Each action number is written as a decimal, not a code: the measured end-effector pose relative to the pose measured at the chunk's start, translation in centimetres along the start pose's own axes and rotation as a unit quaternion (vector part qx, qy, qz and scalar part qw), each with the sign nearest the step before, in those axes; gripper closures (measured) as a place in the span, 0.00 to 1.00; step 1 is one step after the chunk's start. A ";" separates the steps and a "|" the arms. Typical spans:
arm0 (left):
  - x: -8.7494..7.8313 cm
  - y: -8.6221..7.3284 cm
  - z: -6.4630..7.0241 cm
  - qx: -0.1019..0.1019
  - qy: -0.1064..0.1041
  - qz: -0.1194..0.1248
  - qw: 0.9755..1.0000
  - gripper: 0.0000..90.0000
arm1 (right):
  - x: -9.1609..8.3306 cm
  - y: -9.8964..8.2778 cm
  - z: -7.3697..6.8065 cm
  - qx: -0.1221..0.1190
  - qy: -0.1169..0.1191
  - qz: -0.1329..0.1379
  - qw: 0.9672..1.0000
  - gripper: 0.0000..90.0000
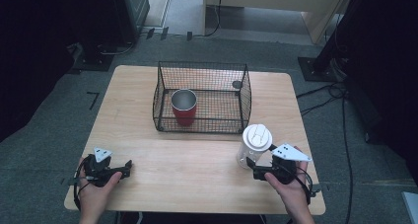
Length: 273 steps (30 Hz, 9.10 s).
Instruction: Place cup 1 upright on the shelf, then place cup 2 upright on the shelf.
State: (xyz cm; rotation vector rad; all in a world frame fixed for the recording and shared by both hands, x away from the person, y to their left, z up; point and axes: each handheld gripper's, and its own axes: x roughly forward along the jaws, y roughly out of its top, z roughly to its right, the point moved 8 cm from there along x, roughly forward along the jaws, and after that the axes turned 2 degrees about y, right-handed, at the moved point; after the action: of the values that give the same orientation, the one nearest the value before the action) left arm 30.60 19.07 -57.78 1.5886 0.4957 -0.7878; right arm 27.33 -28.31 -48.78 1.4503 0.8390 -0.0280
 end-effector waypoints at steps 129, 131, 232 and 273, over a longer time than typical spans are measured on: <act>0.0 0.0 0.1 0.002 -0.002 0.000 1.000 0.00 | 10.3 19.3 -0.9 -0.024 -0.067 0.157 0.985 0.18; 0.0 0.0 0.1 0.002 -0.002 0.000 1.000 0.00 | 10.9 19.4 -0.7 -0.020 -0.069 0.157 0.985 0.18; 0.0 0.0 0.1 0.005 -0.004 0.001 1.000 0.00 | 11.9 9.9 -1.9 -0.032 -0.074 0.025 0.996 0.00; 0.0 0.0 0.1 0.005 -0.004 0.001 1.000 0.00 | 6.5 -0.8 6.0 0.011 -0.114 -0.004 0.993 0.00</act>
State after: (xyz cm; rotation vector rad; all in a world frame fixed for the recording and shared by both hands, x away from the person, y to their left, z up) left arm 30.59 18.94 -57.78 1.5945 0.4841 -0.7959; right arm 34.48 -30.70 -53.43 1.4337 0.6583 -0.2061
